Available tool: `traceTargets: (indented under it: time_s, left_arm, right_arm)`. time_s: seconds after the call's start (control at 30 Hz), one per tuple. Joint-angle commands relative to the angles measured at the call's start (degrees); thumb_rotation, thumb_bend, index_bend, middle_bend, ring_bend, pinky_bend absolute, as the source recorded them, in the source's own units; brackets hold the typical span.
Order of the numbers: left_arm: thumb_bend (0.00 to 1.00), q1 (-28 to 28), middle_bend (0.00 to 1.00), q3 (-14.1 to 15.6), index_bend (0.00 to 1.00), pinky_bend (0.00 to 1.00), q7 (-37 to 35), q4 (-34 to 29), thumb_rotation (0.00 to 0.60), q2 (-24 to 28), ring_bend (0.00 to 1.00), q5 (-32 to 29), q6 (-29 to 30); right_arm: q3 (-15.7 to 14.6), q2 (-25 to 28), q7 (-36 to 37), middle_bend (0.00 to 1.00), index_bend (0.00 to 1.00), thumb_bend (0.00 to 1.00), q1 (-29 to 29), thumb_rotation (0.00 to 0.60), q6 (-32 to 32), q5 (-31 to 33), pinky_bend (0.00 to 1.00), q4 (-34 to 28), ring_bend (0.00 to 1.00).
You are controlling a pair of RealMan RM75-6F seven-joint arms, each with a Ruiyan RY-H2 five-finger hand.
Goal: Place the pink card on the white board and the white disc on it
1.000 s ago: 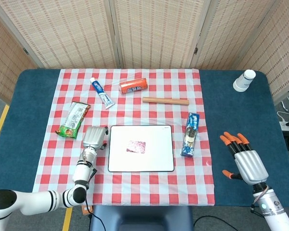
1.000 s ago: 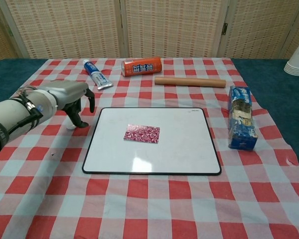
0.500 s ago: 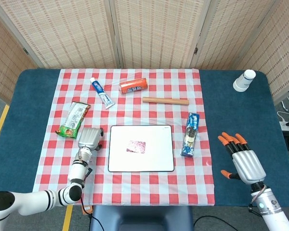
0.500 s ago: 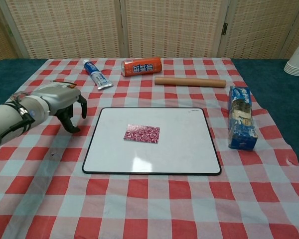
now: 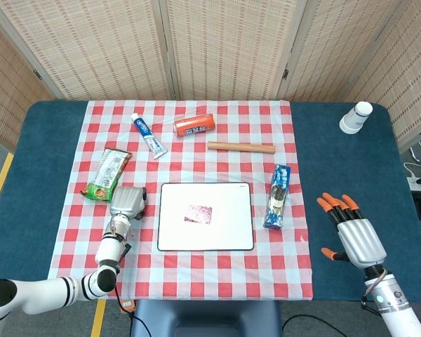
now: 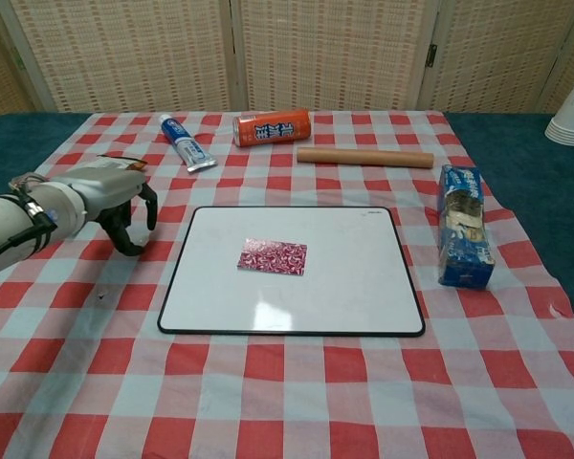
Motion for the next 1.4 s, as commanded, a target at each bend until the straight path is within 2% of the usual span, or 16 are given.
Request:
traceTargets:
  time_s: [0.03, 0.7, 1.03, 1.4]
  left_arm:
    - [0.28, 0.0, 1.00, 0.0, 0.45, 1.00, 0.0, -0.1, 0.600, 0.1, 1.00, -0.1, 0.0]
    - [0.28, -0.4, 1.00, 0.4, 0.45, 1.00, 0.6, 1.7, 0.600, 0.2, 1.00, -1.9, -1.7]
    - [0.28, -0.6, 1.00, 0.6, 0.48, 1.00, 0.7, 1.8, 0.600, 0.3, 1.00, -2.7, -2.2]
    - [0.28, -1.0, 1.00, -0.2, 0.50, 1.00, 0.5, 0.1, 0.600, 1.6, 1.00, -2.4, -1.5]
  right_arm:
    - [0.0, 0.0, 0.0, 0.01, 0.00, 0.05, 0.0, 0.600, 0.0, 0.0, 0.01, 0.0, 0.00]
    - [0.0, 0.1, 0.1, 0.01, 0.00, 0.05, 0.0, 0.600, 0.2, 0.1, 0.01, 0.0, 0.00]
    - [0.1, 0.0, 0.1, 0.01, 0.00, 0.05, 0.0, 0.600, 0.3, 0.3, 0.01, 0.0, 0.00]
    - [0.1, 0.0, 0.2, 0.01, 0.00, 0.05, 0.0, 0.600, 0.3, 0.5, 0.01, 0.2, 0.00]
